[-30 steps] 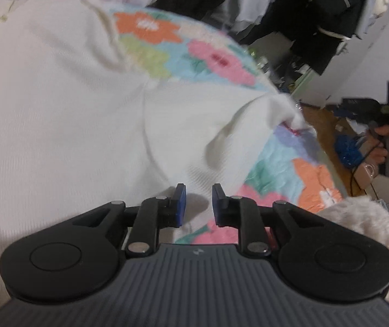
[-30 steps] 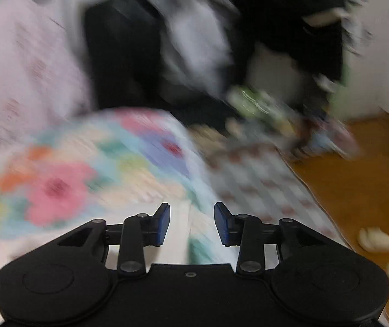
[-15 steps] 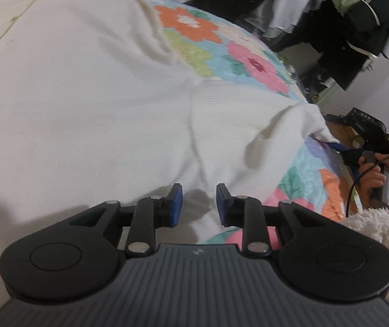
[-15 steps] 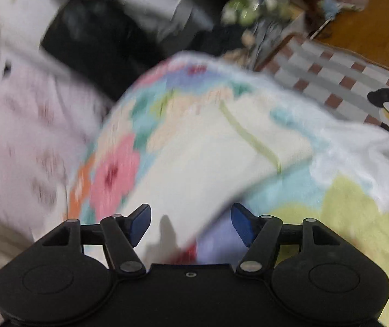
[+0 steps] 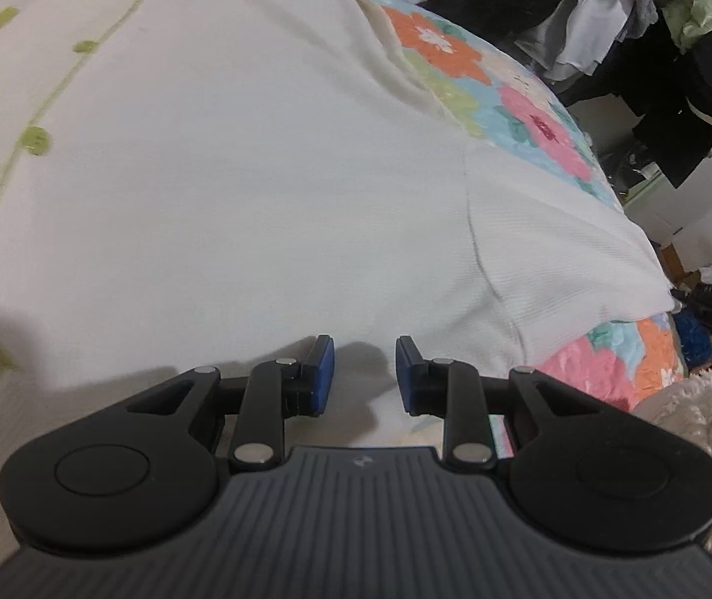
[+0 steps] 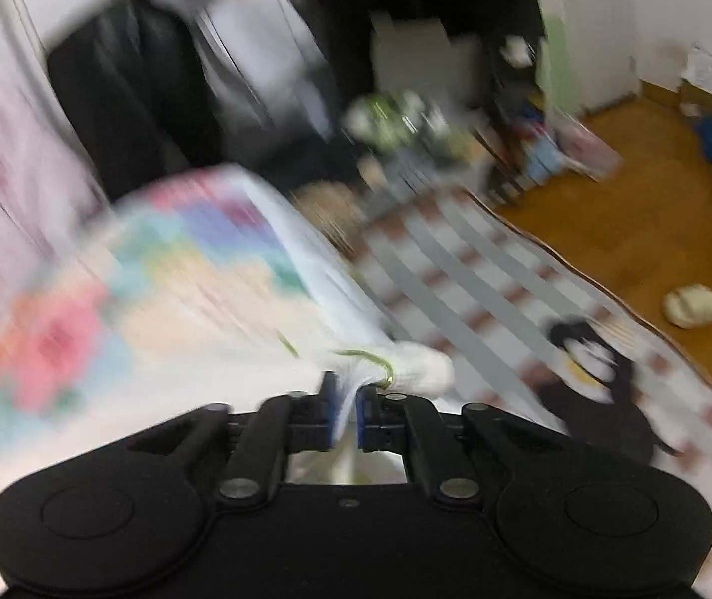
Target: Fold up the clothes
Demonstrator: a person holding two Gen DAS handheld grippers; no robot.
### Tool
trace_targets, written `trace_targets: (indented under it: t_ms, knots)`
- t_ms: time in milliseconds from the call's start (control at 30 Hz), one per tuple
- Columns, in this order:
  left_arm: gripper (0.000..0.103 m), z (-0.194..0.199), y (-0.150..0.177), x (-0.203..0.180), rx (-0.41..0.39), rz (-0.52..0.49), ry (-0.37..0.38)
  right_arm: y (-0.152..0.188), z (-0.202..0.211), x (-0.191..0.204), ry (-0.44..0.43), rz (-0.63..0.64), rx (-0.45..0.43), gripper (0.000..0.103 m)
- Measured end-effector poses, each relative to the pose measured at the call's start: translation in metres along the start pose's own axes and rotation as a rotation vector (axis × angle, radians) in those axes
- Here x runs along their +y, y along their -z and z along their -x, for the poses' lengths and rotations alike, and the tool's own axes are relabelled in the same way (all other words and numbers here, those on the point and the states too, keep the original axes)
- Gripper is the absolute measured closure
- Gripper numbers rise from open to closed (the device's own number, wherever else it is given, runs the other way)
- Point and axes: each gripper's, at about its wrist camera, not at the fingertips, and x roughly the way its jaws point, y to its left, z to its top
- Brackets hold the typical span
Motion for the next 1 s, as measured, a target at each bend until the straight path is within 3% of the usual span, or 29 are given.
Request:
trace_targets:
  t_ms: [67,100,133,167,200,267,367,500,600,767,867,1000]
  knots:
    - [0.077,0.017,0.001,0.006,-0.019,-0.02,-0.036,0.004,-0.003,0.001,0.06,0.026,0.034,0.094]
    - [0.077,0.027,0.001,0.009,-0.03,-0.029,-0.057,0.003,0.0,0.005,0.095,0.045,0.037,0.087]
    - [0.075,0.038,0.0,0.014,-0.042,-0.034,-0.075,0.001,0.004,0.009,0.131,0.064,0.039,0.077]
    - [0.069,0.051,-0.001,0.023,-0.055,-0.027,-0.084,0.0,0.006,0.014,0.209,0.073,0.046,0.055]
    - [0.064,0.065,-0.002,0.032,-0.07,-0.015,-0.094,-0.002,0.011,0.023,0.285,0.091,0.046,0.048]
    - [0.061,0.094,-0.003,0.055,-0.1,0.007,-0.126,-0.006,0.021,0.041,0.43,0.132,0.04,0.048]
    - [0.058,0.135,0.0,0.095,-0.139,0.008,-0.23,-0.014,0.058,0.074,0.429,0.166,-0.027,0.048]
    - [0.053,0.172,0.006,0.149,-0.19,0.001,-0.38,-0.014,0.102,0.148,0.127,0.247,-0.016,0.046]
    - [0.052,0.184,0.008,0.19,-0.227,0.027,-0.424,0.004,0.125,0.23,-0.146,0.384,0.026,0.04]
    - [0.048,0.18,0.005,0.261,-0.286,0.173,-0.342,0.076,0.152,0.382,-0.635,0.643,0.191,0.039]
    - [0.048,0.168,-0.004,0.3,-0.296,0.252,-0.299,0.14,0.166,0.453,-0.862,0.808,0.298,0.039]
    - [0.047,0.143,-0.018,0.34,-0.319,0.363,-0.241,0.223,0.172,0.512,-0.949,1.03,0.308,0.039]
